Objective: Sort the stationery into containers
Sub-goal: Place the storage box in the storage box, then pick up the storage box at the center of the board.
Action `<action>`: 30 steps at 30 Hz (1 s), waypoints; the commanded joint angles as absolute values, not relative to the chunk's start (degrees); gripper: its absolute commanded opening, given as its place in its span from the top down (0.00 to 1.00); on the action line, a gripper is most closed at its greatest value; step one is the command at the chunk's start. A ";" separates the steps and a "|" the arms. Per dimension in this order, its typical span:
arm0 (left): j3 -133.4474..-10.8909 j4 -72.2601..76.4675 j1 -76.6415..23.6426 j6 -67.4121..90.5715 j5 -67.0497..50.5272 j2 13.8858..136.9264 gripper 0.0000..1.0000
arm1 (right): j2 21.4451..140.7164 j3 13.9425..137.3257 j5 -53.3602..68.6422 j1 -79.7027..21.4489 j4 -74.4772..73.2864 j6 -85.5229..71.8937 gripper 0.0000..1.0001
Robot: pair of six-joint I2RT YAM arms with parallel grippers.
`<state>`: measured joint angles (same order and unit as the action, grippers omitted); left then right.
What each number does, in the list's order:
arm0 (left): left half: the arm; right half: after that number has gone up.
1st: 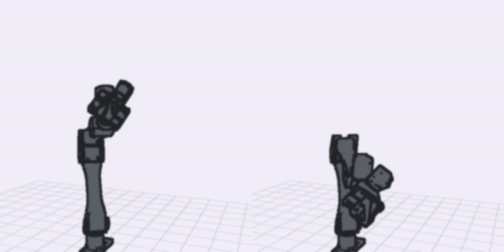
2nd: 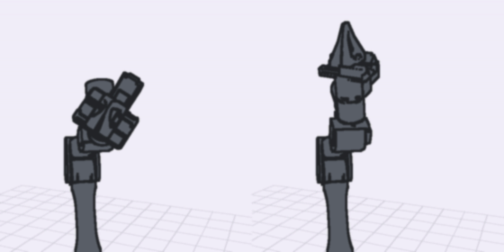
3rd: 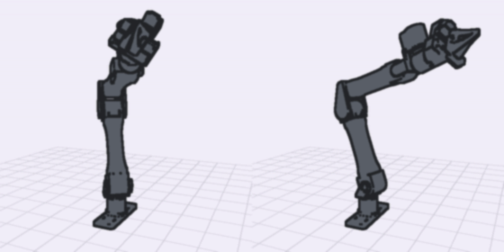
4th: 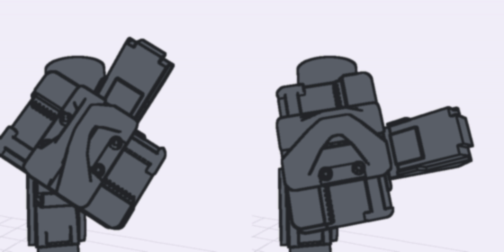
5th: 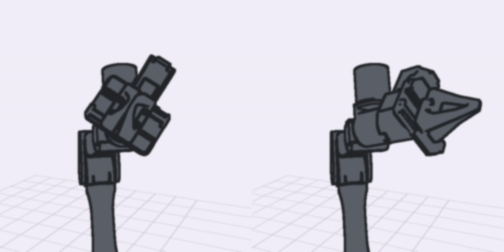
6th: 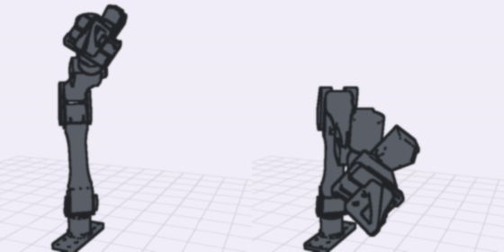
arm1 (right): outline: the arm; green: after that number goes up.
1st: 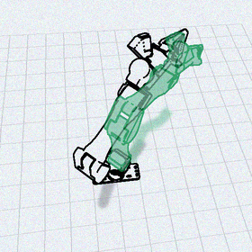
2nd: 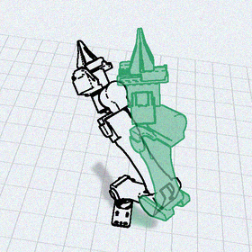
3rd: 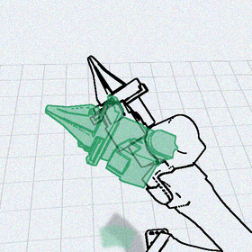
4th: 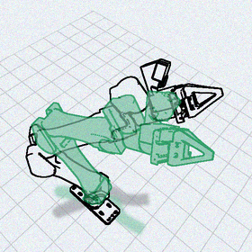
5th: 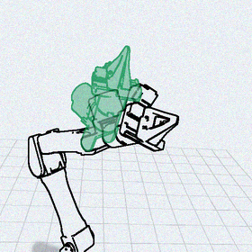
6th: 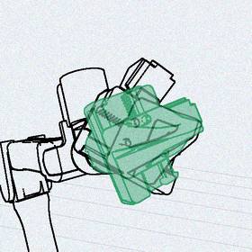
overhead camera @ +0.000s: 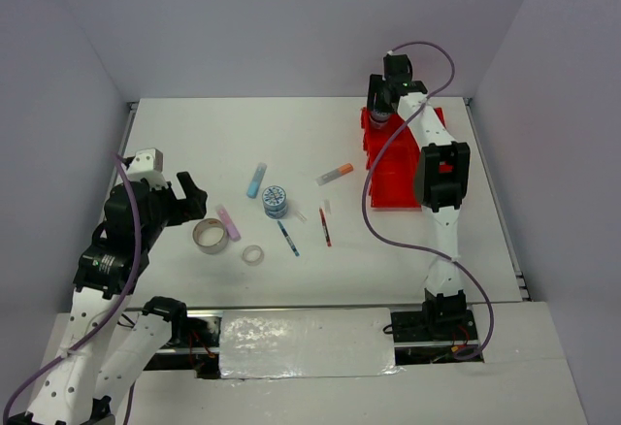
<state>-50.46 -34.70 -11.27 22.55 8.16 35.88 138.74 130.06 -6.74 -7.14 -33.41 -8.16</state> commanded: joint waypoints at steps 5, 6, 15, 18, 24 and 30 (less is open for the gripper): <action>-50.36 -31.99 -10.99 21.36 6.33 35.95 0.01 | 137.72 131.40 -6.42 -6.59 -27.16 -6.07 0.07; -50.36 -31.99 -10.99 21.36 6.24 35.95 0.01 | 137.72 131.40 -6.42 -6.77 -27.25 -5.80 0.00; -50.54 -31.99 -10.99 21.36 6.24 35.86 0.01 | 127.64 125.70 -0.28 -7.46 -27.52 -8.25 0.00; -50.89 -32.34 -10.99 21.71 8.25 35.42 0.01 | 119.29 119.81 0.10 -11.23 -26.81 -8.09 0.00; -52.47 -36.56 -8.53 25.48 19.41 36.30 0.01 | 104.26 107.25 -6.06 -23.10 -27.33 -8.26 0.00; -52.38 -36.21 -4.22 25.67 18.46 37.70 0.01 | 96.15 90.56 -12.37 -37.95 -19.89 -15.37 0.00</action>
<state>-50.59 -37.45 -4.91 24.67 17.61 37.28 95.90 97.43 -6.59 -35.16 -23.49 -10.68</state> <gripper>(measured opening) 0.993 0.994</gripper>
